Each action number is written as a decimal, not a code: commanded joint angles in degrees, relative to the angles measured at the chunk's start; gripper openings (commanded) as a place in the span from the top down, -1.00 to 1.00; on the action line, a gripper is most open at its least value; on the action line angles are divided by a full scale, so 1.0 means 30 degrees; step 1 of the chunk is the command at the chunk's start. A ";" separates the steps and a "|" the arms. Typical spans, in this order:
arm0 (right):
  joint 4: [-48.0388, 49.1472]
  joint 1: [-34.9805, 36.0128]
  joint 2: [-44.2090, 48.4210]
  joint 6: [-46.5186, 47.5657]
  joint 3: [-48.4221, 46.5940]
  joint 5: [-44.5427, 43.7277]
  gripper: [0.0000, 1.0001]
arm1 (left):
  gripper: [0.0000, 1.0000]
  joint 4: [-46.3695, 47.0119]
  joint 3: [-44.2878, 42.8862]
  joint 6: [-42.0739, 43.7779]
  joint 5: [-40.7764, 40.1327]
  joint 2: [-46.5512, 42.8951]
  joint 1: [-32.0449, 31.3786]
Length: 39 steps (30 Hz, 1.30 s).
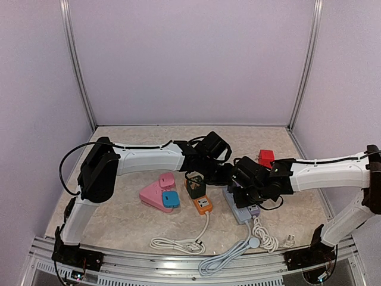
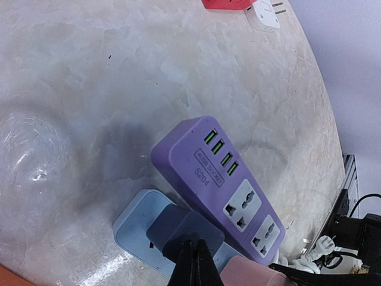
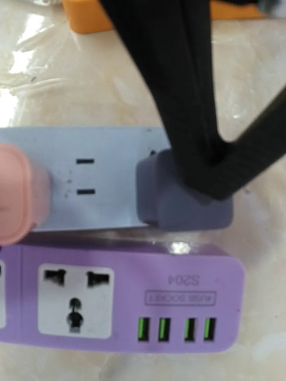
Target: Pull the plug off the socket
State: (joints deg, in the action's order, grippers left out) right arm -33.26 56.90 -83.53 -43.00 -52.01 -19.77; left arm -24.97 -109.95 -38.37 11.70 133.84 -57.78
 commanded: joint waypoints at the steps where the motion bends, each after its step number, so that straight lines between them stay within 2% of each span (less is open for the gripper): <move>1: 0.1206 0.0093 0.0545 -0.0216 -0.0935 -0.2035 0.95 | 1.00 -0.4713 0.1655 0.0189 -0.0257 0.2223 -0.0178; 13: 0.4672 -0.4160 0.3423 -0.0006 0.2530 0.4592 0.94 | 1.00 -0.4570 0.2021 0.0163 -0.0262 0.2144 -0.0146; 25: 0.4250 -0.4960 0.3967 0.0128 0.2569 0.4439 0.93 | 1.00 -0.4645 0.1774 0.0446 -0.0174 0.1978 -0.0102; 31: 0.5076 -0.6979 0.4572 0.0298 0.2842 0.5087 0.93 | 1.00 -0.5665 -0.0012 0.1353 -0.0721 0.1626 -0.0105; 39: 0.8603 -1.1772 0.5765 -0.0287 0.5365 0.7738 0.92 | 0.95 -0.7654 -0.4479 0.2544 -0.1042 0.1538 -0.0328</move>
State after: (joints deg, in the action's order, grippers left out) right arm -13.93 26.63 -68.05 -43.05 -39.35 -1.58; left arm -37.58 -118.80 -33.91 11.05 136.09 -58.22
